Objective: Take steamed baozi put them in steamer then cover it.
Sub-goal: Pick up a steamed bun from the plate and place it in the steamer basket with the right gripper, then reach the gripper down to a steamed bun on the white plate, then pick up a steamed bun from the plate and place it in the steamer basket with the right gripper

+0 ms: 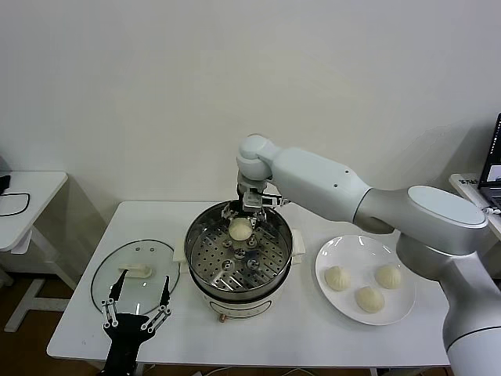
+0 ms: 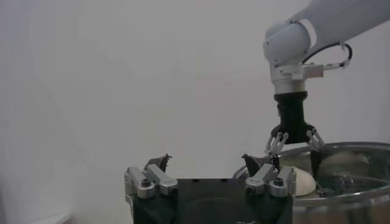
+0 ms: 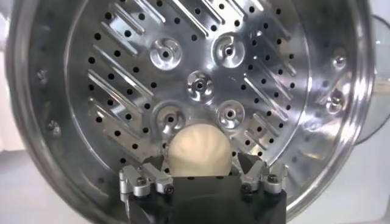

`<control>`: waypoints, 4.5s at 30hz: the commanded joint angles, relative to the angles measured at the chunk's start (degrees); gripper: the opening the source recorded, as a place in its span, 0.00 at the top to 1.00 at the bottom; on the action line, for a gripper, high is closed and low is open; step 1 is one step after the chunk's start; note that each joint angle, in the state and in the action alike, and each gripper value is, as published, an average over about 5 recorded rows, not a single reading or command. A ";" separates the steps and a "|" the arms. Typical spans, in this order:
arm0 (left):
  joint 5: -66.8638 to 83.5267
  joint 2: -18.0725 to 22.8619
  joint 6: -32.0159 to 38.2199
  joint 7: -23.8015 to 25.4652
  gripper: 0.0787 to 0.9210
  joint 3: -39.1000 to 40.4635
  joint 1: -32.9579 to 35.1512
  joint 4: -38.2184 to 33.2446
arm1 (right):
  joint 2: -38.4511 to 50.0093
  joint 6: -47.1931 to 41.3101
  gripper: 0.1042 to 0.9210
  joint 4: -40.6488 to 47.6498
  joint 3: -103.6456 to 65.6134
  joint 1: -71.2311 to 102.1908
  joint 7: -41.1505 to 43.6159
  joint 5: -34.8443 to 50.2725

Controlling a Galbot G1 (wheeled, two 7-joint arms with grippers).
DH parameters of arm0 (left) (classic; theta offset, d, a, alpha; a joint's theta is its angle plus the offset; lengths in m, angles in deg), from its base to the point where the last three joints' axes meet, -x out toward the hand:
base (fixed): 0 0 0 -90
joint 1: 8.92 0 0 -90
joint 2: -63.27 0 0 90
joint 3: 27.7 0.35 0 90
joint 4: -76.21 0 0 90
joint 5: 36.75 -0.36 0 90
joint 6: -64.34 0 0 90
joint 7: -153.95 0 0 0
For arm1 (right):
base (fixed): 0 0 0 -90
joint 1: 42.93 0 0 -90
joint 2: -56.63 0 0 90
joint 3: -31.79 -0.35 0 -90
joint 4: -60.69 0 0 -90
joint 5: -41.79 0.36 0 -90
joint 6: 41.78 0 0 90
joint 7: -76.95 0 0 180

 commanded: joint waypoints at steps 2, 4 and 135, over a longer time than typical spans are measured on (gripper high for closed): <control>-0.01 -0.21 -0.28 -0.01 0.12 0.37 -0.08 -0.46 | 11.91 -15.46 0.12 -5.54 3.88 -11.39 4.93 22.74; -0.03 -0.28 -0.25 -0.01 0.12 0.49 -0.07 -0.52 | 14.44 -20.26 0.12 -4.93 6.61 -14.53 5.70 28.03; 1.61 -1.86 -1.44 -2.50 0.12 0.69 -3.61 0.85 | -11.43 -59.68 0.33 -10.93 35.31 -17.34 -25.38 59.12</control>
